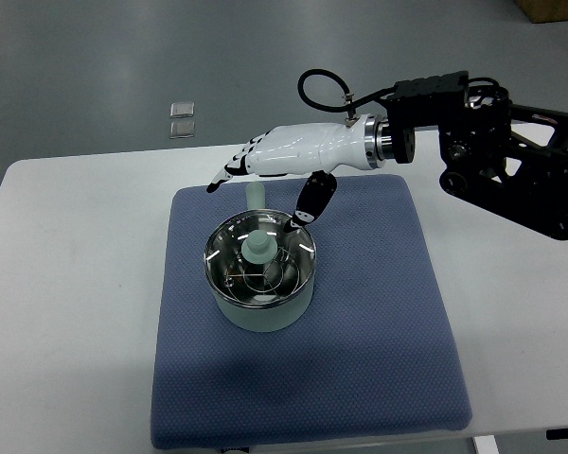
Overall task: Open lid and place right of pot
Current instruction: 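Reach the right hand over the saucepan toward the lid knob, then lower the right hand and close its fingers around the green lid knob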
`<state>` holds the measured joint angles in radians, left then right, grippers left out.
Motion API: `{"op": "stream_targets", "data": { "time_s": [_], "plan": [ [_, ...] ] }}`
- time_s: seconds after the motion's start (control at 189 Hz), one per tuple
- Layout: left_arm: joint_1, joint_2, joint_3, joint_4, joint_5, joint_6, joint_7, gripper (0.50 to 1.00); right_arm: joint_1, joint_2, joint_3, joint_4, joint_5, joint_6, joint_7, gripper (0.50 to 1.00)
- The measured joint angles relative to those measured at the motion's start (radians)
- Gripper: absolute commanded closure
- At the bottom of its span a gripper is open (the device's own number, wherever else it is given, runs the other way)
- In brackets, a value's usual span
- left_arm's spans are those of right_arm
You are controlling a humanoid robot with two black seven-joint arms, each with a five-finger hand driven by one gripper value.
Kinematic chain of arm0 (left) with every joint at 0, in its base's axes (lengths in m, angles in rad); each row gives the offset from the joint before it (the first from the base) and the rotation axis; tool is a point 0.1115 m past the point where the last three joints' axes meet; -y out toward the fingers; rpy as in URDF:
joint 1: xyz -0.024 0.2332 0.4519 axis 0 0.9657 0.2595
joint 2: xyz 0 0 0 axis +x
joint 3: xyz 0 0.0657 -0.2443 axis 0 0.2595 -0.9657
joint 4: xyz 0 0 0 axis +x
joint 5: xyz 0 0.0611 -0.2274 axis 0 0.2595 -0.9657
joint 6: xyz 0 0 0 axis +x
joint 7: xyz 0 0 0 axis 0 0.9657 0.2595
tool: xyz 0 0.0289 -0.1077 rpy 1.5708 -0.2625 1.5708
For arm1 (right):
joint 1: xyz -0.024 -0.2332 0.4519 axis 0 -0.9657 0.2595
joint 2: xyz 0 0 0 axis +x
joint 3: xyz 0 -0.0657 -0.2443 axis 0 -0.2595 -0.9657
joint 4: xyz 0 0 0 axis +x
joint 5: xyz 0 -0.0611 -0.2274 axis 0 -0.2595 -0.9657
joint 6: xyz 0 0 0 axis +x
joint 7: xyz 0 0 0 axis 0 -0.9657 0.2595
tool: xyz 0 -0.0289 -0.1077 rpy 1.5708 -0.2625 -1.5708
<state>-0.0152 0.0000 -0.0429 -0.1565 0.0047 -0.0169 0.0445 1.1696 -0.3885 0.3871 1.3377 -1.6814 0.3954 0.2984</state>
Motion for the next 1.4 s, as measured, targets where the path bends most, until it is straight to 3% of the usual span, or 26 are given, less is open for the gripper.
{"op": "stream_targets", "data": {
  "time_s": [0.323,1.397],
  "plan": [
    [0.000,0.000,0.000,0.000,0.000,0.000,0.000,0.500,0.014,0.072,-0.019,-0.001,-0.112,0.018,-0.003,0.693],
    [0.000,0.000,0.000,0.000,0.000,0.000,0.000,0.500,0.002,0.101,-0.047,-0.016,-0.287,0.057,-0.007,0.750]
  ]
}}
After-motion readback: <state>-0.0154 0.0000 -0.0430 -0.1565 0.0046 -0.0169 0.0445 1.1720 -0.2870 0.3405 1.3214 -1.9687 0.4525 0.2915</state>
